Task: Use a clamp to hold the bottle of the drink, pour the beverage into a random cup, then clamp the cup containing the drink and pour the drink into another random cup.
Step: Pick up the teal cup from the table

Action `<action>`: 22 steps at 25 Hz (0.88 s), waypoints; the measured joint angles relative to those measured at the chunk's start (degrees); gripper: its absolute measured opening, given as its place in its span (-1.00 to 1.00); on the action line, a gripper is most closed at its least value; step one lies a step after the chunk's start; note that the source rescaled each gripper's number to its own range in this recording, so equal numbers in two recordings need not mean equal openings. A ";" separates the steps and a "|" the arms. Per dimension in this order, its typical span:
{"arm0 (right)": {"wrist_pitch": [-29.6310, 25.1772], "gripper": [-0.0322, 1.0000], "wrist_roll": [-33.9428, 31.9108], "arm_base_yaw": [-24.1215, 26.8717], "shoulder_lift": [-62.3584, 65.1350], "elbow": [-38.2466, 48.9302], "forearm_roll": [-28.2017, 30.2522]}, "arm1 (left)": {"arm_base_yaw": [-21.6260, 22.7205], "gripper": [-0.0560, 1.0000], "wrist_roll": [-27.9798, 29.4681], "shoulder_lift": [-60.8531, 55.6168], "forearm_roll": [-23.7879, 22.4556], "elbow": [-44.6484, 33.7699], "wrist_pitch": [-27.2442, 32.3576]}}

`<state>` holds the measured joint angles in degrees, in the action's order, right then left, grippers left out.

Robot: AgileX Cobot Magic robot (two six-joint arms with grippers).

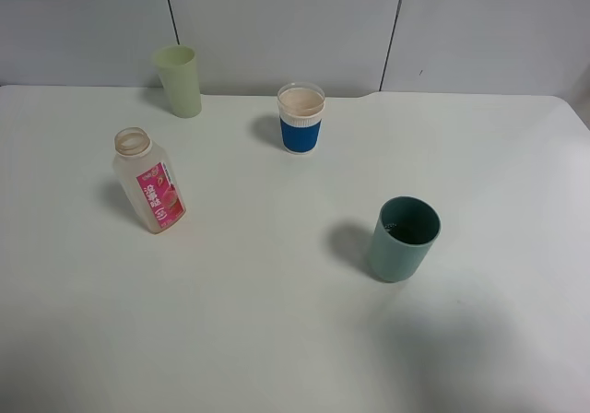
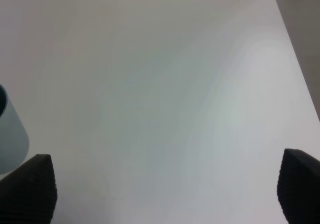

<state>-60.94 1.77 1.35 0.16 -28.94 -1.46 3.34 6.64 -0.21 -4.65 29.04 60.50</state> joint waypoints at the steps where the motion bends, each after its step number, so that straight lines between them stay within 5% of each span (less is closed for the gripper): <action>1: 0.00 0.30 0.00 0.00 0.00 0.00 0.00 | 0.00 1.00 0.00 0.00 0.00 0.00 0.00; 22: 0.00 0.30 0.00 -1.16 0.00 0.00 0.00 | 0.00 1.00 0.00 0.00 0.00 0.00 0.00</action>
<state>-60.94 1.77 0.19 0.16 -28.94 -1.46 3.34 6.64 -0.21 -4.65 29.04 60.50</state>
